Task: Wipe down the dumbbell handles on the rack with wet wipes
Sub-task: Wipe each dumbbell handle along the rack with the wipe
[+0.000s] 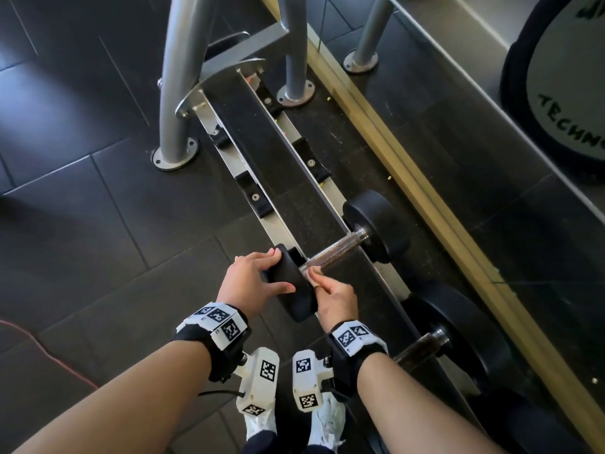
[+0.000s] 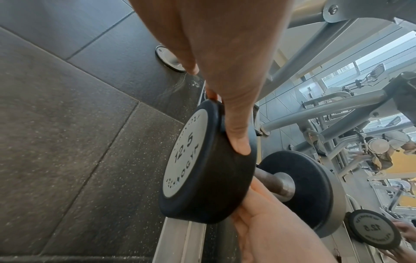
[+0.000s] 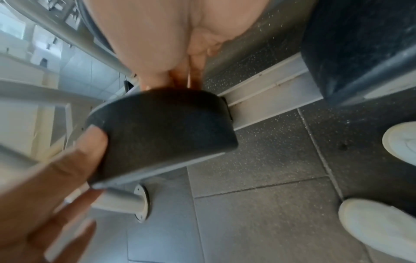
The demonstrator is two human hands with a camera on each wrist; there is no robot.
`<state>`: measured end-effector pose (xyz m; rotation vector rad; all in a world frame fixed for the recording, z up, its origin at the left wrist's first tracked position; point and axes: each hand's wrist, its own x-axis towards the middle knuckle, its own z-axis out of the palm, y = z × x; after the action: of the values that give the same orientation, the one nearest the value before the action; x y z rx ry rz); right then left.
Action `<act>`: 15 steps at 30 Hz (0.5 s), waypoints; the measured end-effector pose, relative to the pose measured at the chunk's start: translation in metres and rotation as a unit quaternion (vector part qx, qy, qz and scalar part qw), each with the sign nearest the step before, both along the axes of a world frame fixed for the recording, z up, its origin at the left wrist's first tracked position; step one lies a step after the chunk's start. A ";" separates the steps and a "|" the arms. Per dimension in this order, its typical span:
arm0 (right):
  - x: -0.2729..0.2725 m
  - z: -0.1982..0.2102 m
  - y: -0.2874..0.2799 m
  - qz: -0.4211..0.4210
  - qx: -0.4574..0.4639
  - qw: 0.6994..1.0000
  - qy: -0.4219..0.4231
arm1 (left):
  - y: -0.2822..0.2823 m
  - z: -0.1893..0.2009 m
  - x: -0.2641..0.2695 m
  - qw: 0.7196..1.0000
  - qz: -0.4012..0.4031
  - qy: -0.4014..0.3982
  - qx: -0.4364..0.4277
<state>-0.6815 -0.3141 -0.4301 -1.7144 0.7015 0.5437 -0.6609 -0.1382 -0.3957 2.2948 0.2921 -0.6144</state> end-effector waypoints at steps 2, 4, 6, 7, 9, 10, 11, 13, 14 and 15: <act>-0.001 0.000 0.001 0.026 -0.015 1.000 -0.008 | -0.001 0.002 -0.001 1.000 -0.008 0.002 0.005; 0.000 0.003 0.001 0.085 -0.062 0.994 -0.021 | -0.001 0.003 -0.002 1.000 -0.021 0.003 0.011; 0.002 0.010 -0.004 0.123 -0.087 0.988 -0.022 | -0.001 0.007 -0.001 0.999 -0.042 0.014 0.016; 0.004 0.016 -0.006 0.133 -0.086 0.987 -0.022 | 0.000 0.009 0.000 0.998 -0.058 0.024 0.022; 0.007 0.036 -0.011 0.175 -0.091 0.980 -0.020 | 0.001 0.018 0.004 0.992 -0.098 0.058 0.049; 0.006 0.047 -0.016 0.198 -0.093 0.976 -0.017 | 0.002 0.024 0.007 0.988 -0.117 0.074 0.064; 0.005 0.060 -0.022 0.209 -0.077 0.975 -0.011 | 0.002 0.033 0.008 0.984 -0.130 0.089 0.078; -0.002 0.087 -0.037 0.185 -0.042 0.982 -0.011 | 0.003 0.060 0.010 0.980 -0.146 0.109 0.084; -0.008 0.102 -0.047 0.155 -0.046 0.987 -0.024 | 0.003 0.077 0.010 0.979 -0.151 0.110 0.080; -0.017 0.120 -0.057 0.115 -0.062 0.991 -0.036 | 0.001 0.099 0.010 0.979 -0.157 0.106 0.076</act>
<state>-0.6987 -0.3715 -0.3103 -1.9360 0.4985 0.6044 -0.6509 -0.1372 -0.2969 2.4467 0.0768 -1.0319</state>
